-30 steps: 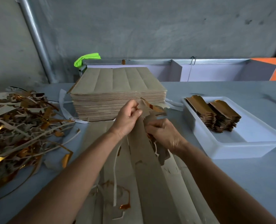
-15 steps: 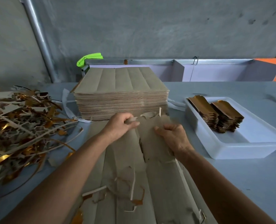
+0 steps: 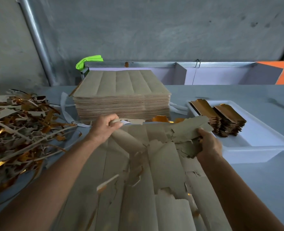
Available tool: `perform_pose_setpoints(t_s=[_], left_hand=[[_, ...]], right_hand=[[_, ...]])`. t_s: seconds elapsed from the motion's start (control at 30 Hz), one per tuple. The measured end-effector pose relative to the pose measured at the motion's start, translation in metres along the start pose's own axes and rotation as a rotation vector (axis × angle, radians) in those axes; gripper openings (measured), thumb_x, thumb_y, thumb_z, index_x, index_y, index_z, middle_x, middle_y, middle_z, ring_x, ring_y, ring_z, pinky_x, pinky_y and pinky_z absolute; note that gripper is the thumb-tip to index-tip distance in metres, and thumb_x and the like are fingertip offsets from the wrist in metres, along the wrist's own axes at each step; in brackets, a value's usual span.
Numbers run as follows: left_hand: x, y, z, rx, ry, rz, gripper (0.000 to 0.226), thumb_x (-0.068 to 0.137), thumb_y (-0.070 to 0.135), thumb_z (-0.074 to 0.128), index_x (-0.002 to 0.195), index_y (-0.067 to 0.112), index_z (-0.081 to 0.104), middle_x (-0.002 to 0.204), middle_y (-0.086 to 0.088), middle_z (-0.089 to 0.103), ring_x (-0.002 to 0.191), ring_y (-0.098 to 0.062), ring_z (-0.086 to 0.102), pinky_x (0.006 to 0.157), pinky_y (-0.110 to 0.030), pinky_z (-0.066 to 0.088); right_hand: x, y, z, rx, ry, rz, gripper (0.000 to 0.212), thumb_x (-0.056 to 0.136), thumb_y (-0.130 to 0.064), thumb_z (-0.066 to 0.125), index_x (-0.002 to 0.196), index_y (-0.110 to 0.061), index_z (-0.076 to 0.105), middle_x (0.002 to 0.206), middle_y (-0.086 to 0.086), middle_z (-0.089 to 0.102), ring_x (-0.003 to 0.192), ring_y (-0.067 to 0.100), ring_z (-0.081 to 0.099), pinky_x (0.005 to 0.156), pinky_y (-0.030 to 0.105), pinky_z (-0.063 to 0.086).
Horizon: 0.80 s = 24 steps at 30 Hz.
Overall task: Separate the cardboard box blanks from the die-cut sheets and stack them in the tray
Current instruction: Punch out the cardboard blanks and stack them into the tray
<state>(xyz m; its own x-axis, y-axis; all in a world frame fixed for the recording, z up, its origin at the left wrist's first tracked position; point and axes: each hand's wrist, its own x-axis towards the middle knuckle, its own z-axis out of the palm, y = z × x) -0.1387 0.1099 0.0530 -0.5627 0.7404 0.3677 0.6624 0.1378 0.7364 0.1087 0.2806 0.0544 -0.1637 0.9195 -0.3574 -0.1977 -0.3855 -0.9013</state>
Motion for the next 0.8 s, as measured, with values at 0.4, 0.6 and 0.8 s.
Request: perform_pose_setpoints(t_s=[0.4, 0.6, 0.8], left_hand=[[-0.010, 0.030, 0.028, 0.610, 0.114, 0.060, 0.072, 0.085, 0.053, 0.055, 0.140, 0.009, 0.040, 0.133, -0.017, 0.045, 0.121, -0.033, 0.038, 0.100, -0.042, 0.031], [-0.031, 0.090, 0.069, 0.542, -0.039, 0.361, 0.063, 0.076, 0.066, 0.057, 0.117, 0.018, 0.059, 0.115, -0.001, 0.061, 0.109, -0.021, 0.051, 0.097, -0.039, 0.030], [-0.006, 0.073, 0.070, 0.563, -0.026, 0.114, 0.029, 0.098, 0.028, 0.046, 0.089, 0.009, 0.066, 0.081, -0.011, 0.067, 0.083, -0.030, 0.062, 0.080, -0.034, 0.043]], right_hand=[[-0.019, 0.019, 0.007, -0.123, -0.105, -0.182, 0.016, 0.090, -0.023, 0.062, 0.075, -0.020, 0.066, 0.084, 0.006, 0.065, 0.083, 0.021, 0.061, 0.073, 0.035, 0.053], [-0.033, 0.024, 0.017, -0.559, -0.201, -0.535, 0.032, 0.091, -0.025, 0.059, 0.066, -0.007, 0.067, 0.065, 0.014, 0.062, 0.064, 0.032, 0.057, 0.058, 0.037, 0.051], [-0.039, 0.028, 0.014, -0.783, -0.369, -0.784, 0.030, 0.090, -0.016, 0.059, 0.063, -0.002, 0.063, 0.061, 0.010, 0.059, 0.056, 0.022, 0.054, 0.049, 0.021, 0.040]])
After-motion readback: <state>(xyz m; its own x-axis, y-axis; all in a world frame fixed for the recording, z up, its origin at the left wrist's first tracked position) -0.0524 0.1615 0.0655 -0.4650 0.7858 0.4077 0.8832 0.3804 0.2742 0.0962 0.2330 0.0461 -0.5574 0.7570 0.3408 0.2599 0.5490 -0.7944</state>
